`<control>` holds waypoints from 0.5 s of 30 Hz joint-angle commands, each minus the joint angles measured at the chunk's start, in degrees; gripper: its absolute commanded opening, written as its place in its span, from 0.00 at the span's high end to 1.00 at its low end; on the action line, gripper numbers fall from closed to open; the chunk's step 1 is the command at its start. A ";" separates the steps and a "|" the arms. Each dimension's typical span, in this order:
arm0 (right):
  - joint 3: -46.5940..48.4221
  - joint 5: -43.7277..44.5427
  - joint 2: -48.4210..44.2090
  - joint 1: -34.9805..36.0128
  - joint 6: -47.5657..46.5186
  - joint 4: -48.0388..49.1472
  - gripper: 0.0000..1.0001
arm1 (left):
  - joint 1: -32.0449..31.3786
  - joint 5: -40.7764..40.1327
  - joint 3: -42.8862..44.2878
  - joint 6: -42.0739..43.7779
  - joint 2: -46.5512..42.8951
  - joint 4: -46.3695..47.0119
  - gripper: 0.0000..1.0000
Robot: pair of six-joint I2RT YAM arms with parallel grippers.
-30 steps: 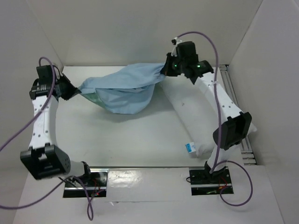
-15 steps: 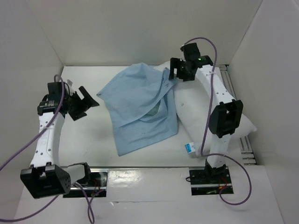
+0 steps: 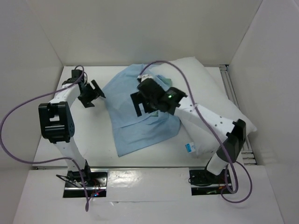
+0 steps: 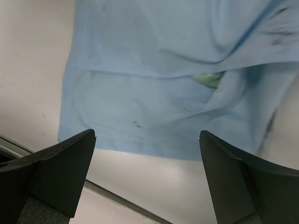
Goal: Put the pillow into the pillowcase
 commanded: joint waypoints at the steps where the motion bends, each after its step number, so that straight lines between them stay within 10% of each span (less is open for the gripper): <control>1: -2.52 2.75 3.99 7.35 2.38 5.44 0.01 | -0.69 -1.99 6.75 -0.44 3.81 3.43 0.06; 15: 4.25 -9.90 26.57 15.72 1.76 16.25 0.01 | -6.23 -14.75 24.07 1.93 22.54 -5.45 0.08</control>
